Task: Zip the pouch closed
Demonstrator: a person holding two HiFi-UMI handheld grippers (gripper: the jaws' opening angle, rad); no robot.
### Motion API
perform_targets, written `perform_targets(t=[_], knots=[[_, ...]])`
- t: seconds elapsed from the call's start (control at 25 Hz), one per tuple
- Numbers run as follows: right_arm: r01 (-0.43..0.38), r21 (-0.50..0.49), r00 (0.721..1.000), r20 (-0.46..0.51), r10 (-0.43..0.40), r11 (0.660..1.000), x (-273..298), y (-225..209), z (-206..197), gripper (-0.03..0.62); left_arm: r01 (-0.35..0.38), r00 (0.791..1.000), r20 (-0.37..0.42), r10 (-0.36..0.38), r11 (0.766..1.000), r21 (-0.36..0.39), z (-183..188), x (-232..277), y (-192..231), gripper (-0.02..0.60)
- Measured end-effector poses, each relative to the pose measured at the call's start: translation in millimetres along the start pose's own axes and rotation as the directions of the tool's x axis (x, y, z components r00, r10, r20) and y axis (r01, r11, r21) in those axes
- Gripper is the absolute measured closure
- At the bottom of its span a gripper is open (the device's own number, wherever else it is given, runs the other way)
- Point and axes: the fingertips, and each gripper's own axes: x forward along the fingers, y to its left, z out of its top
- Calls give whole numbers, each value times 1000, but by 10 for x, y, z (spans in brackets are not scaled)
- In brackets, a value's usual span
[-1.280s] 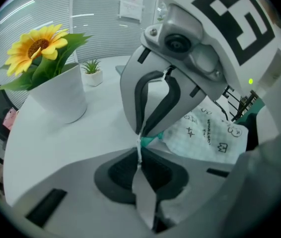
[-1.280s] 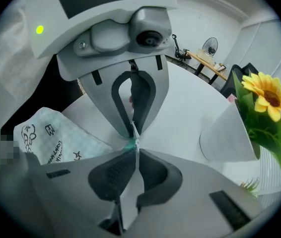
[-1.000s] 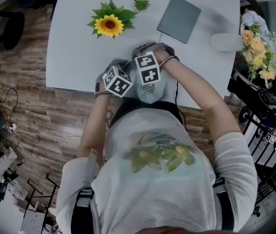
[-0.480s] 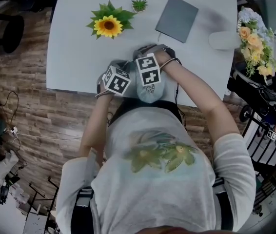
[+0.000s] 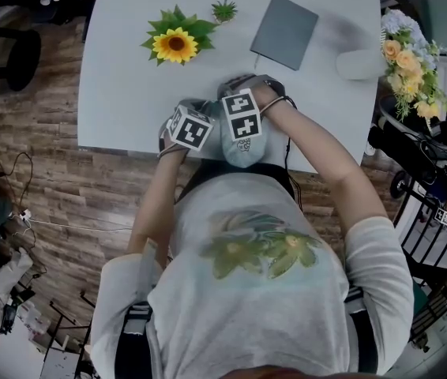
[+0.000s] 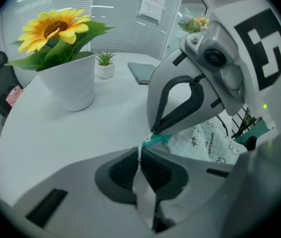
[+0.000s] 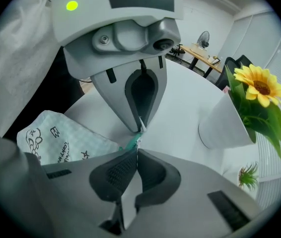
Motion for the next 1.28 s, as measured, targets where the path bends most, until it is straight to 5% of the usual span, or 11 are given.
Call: perform_targets(t=[0.68,1.28], knots=[[33,-81,998,-49,-37,996,-48,35,-34,576,0,1000,-14,0,1000,7,-9,9,-7,558],[36,-18,997,-64,-37,999,-119,73,-184,576,-1,1000,-4,1,1000,11,-3,11,-7,558]])
